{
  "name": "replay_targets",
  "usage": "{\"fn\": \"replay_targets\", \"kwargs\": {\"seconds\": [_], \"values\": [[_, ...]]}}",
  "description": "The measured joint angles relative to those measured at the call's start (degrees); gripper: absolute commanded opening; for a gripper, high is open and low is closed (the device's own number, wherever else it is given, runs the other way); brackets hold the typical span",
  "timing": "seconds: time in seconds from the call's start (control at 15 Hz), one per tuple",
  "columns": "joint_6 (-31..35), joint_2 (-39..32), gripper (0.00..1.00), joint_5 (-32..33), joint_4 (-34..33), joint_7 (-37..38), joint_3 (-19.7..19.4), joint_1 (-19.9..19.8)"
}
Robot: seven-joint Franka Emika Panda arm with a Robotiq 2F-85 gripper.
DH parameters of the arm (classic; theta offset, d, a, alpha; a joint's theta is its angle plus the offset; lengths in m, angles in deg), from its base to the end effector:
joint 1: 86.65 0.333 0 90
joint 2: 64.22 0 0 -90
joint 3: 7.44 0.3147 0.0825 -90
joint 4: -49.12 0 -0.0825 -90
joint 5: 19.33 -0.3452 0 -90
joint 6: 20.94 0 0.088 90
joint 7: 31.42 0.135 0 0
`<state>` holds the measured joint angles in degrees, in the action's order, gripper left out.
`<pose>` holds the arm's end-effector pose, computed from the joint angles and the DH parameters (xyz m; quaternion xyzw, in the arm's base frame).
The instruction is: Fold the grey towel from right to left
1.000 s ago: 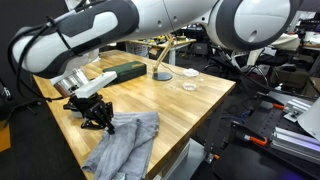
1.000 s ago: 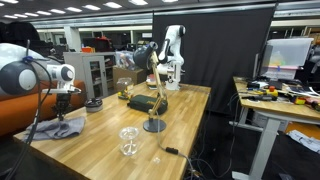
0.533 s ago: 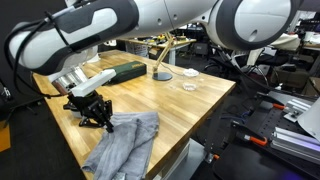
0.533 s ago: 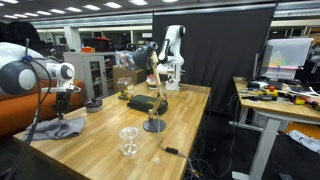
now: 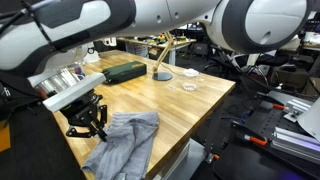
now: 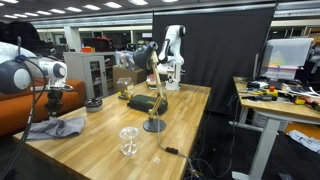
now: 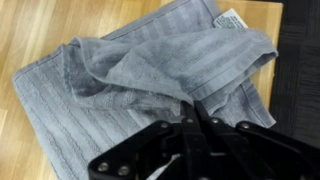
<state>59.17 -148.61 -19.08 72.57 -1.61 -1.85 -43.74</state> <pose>0.4856 0.4911 0.0954 0.9616 0.1269 -0.2187 0.1066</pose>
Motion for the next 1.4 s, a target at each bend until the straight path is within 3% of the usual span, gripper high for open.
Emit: {"fn": "replay_targets", "kwargs": {"seconds": [0.6, 1.13, 1.4], "values": [[0.3, 0.0, 0.01, -3.4, -1.4, 25.8, 0.0, 1.9], [12.9, -0.3, 0.01, -9.1, 0.9, 44.5, 0.8, 0.9], [14.4, -0.3, 0.01, -9.1, 1.5, 50.3, 0.7, 0.2]]}}
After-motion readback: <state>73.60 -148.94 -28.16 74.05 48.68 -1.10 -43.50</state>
